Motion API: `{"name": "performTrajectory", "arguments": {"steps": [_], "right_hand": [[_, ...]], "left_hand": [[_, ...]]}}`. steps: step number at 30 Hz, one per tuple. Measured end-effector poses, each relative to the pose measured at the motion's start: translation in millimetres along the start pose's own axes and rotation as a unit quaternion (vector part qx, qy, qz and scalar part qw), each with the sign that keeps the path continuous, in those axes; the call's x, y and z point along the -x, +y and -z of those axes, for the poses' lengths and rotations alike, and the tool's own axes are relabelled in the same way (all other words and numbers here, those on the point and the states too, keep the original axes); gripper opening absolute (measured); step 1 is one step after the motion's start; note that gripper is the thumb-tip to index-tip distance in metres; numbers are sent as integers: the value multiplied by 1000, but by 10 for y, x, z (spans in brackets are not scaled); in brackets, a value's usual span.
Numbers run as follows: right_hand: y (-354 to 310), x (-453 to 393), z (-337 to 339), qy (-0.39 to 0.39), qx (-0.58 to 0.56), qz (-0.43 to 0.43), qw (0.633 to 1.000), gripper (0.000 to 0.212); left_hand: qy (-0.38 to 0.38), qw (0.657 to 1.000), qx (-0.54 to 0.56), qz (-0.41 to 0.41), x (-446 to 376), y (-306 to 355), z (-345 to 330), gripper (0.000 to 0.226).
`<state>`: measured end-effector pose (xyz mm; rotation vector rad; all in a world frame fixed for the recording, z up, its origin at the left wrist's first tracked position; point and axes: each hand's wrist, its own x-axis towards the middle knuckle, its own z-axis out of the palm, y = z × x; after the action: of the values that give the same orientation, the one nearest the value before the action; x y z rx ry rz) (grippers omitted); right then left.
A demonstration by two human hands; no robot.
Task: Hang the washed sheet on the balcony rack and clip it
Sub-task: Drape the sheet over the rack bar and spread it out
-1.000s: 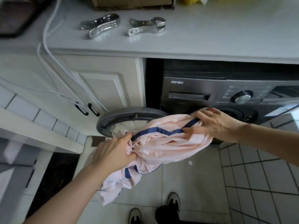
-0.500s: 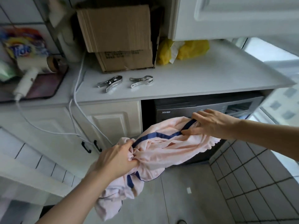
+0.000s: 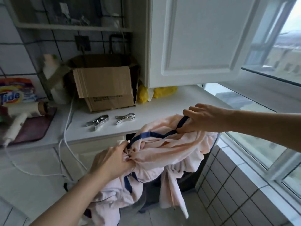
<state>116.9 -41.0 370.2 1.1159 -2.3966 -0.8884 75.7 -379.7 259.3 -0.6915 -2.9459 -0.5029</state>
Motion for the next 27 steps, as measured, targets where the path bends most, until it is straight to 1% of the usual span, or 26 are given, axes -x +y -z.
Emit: {"name": "performTrajectory", "arguments": {"steps": [4, 6, 11, 16, 17, 19, 20, 23, 27], "right_hand": [[225, 126, 225, -2, 56, 2, 998, 52], [346, 165, 326, -11, 67, 9, 998, 53], [739, 285, 611, -26, 79, 8, 997, 53], [1146, 392, 807, -42, 125, -2, 991, 61], [1232, 415, 841, -45, 128, -4, 991, 62], [1397, 465, 906, -54, 134, -10, 989, 65], [1481, 493, 936, -58, 138, -15, 989, 66], [1745, 585, 1019, -73, 139, -48, 987, 65], [2069, 719, 1117, -109, 118, -109, 981, 61]], "left_hand": [[13, 999, 34, -25, -118, 194, 166, 46], [18, 999, 44, -26, -188, 288, 248, 42], [35, 995, 85, -37, -423, 563, 483, 41], [61, 989, 119, -56, -733, 790, 717, 42], [63, 988, 126, -58, -784, 853, 776, 39], [68, 983, 158, -69, -887, 985, 889, 23], [71, 979, 175, -80, -941, 1054, 941, 17], [77, 971, 201, -101, -1112, 1233, 1060, 14], [96, 967, 218, -97, -1418, 1420, 1134, 23]]}}
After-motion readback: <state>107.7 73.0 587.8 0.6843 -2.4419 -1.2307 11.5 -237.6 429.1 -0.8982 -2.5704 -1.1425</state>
